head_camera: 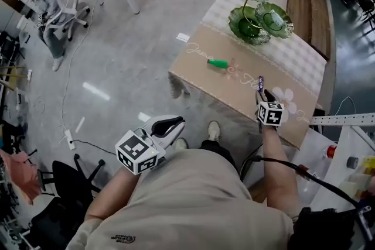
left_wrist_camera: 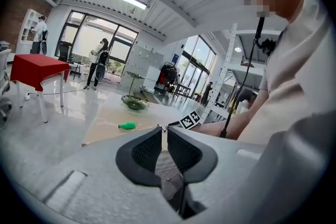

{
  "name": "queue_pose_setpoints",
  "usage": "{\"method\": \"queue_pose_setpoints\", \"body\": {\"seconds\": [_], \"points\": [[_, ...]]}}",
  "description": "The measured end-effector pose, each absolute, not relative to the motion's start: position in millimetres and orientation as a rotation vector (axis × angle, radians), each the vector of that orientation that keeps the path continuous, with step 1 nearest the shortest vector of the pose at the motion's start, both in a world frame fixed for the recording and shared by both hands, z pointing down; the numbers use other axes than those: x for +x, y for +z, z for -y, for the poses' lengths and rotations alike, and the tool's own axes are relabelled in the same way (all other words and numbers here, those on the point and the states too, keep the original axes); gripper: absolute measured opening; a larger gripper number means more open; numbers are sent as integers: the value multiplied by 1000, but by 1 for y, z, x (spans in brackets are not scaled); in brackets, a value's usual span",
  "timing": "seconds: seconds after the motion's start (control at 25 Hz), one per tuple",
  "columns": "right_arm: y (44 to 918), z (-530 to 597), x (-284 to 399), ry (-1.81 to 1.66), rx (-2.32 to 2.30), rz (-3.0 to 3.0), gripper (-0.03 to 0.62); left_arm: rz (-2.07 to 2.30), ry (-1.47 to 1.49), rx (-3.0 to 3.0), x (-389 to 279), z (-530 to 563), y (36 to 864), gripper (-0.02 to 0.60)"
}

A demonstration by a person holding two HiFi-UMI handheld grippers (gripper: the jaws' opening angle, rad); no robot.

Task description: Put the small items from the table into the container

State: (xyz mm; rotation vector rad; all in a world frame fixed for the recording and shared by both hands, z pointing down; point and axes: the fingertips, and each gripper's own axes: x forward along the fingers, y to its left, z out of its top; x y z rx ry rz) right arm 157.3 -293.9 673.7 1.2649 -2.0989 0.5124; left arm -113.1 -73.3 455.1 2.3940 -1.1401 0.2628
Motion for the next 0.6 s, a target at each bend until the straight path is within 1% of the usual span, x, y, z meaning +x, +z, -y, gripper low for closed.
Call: {"method": "queue_pose_setpoints", "body": {"seconds": [0.32, 0.6], "points": [[718, 334, 166, 600, 1236, 2032, 152, 1191, 290, 2350, -86, 117, 452, 28], [723, 334, 164, 596, 1134, 2086, 97, 1202, 310, 2345, -61, 150, 455, 28]]}}
